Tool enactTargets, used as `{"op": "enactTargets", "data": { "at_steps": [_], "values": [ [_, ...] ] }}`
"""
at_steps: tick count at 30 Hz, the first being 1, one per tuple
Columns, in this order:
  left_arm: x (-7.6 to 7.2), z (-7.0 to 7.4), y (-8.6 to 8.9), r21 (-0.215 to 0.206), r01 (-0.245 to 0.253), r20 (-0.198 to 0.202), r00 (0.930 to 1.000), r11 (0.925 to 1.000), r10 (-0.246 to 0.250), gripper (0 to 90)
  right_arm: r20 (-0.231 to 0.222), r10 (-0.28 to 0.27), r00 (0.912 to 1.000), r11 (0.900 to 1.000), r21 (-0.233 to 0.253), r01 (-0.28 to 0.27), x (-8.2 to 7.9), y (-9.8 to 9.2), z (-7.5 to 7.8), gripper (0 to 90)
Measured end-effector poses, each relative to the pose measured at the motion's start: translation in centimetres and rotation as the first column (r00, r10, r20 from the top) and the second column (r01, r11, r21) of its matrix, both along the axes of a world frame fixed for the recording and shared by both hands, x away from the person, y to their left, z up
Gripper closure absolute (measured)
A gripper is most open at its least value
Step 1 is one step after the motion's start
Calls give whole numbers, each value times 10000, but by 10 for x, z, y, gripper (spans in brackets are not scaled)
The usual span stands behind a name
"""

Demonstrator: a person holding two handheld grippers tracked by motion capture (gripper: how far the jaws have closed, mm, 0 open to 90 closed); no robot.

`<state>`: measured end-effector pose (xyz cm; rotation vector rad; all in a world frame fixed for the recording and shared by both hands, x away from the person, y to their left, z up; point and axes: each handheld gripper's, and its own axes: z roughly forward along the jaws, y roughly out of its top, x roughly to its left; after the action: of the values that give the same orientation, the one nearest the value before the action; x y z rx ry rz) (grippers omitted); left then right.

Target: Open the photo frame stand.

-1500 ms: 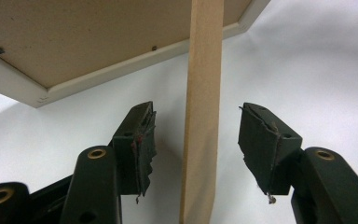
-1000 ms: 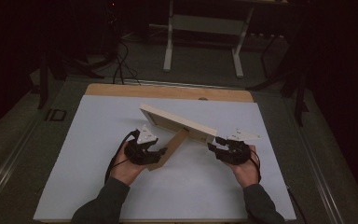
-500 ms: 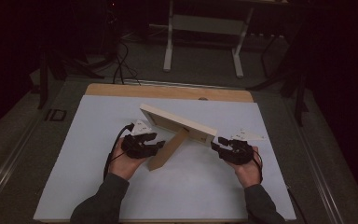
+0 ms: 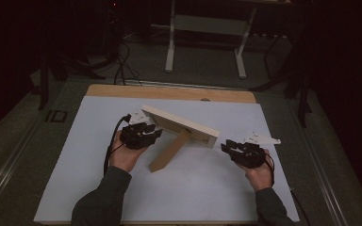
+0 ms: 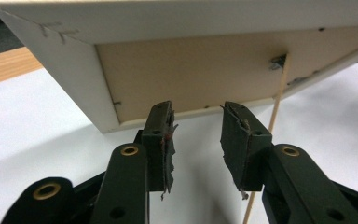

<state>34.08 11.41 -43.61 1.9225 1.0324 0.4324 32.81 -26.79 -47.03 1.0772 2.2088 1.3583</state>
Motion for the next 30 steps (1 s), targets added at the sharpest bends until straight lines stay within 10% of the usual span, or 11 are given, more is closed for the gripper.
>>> {"op": "enactTargets", "data": {
  "at_steps": [30],
  "values": [
    [21,-6,-8,-252,-1198,167,9926,9925,1203,900,-17,-706,9975,9956,620,706,16,0,23,677]
  ]
}}
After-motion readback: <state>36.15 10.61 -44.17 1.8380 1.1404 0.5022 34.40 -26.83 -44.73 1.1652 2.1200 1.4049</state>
